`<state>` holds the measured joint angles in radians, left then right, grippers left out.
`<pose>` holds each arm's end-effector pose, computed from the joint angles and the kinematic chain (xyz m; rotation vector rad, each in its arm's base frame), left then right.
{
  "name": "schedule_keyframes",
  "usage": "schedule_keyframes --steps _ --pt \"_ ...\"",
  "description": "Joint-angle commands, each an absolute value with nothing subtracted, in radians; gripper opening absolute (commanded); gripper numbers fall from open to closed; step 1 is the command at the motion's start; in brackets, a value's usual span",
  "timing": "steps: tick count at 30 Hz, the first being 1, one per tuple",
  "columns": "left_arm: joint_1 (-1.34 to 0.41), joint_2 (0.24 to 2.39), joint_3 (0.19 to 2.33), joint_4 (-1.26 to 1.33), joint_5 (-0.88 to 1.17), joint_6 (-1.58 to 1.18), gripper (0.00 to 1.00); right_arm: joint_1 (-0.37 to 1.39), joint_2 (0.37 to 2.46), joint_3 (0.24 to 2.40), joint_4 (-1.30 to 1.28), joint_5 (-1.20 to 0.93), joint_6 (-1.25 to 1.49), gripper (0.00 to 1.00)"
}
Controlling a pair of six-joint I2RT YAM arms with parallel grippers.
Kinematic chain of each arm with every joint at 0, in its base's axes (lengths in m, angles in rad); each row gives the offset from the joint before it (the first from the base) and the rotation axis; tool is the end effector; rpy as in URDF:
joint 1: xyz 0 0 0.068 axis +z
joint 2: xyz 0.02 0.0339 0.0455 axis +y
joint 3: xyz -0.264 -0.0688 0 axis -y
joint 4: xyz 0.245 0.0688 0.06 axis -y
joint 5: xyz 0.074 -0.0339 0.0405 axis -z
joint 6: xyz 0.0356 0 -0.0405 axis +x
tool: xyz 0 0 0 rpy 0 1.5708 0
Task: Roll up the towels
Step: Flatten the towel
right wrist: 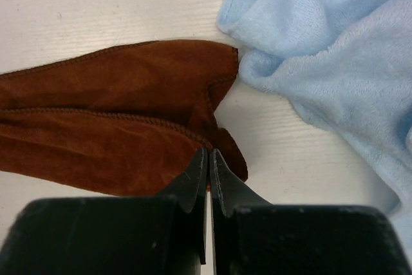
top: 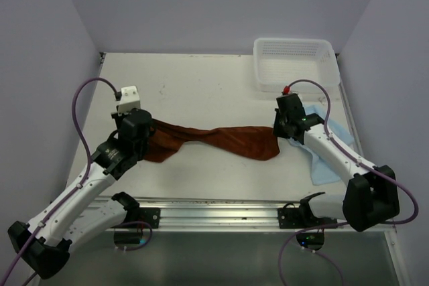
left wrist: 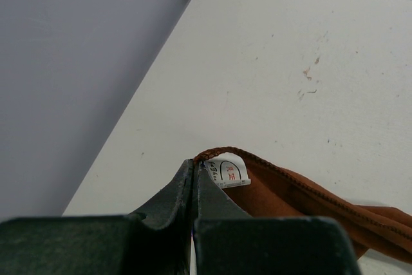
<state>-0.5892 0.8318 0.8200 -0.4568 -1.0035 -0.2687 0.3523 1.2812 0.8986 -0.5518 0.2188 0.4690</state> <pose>0.1588 -0.0700 0.3237 -0.3015 1.8116 0.4233 0.2457 0.0821 0.2432 0.2336 2.4641 0.0762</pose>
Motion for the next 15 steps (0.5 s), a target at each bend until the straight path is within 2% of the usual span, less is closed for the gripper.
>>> schedule_keyframes --steps 1,10,15 --pt "-0.583 0.813 0.818 -0.414 -1.043 -0.267 0.00 0.351 1.301 0.891 -0.528 0.224 0.474 0.00" --pt "-0.583 0.866 0.839 -0.408 -1.048 -0.258 0.00 0.351 1.253 0.988 -0.537 0.218 0.463 0.00" --pt "-0.531 0.951 0.943 -0.409 -0.973 -0.229 0.00 0.351 1.255 1.193 -0.593 0.264 0.436 0.00"
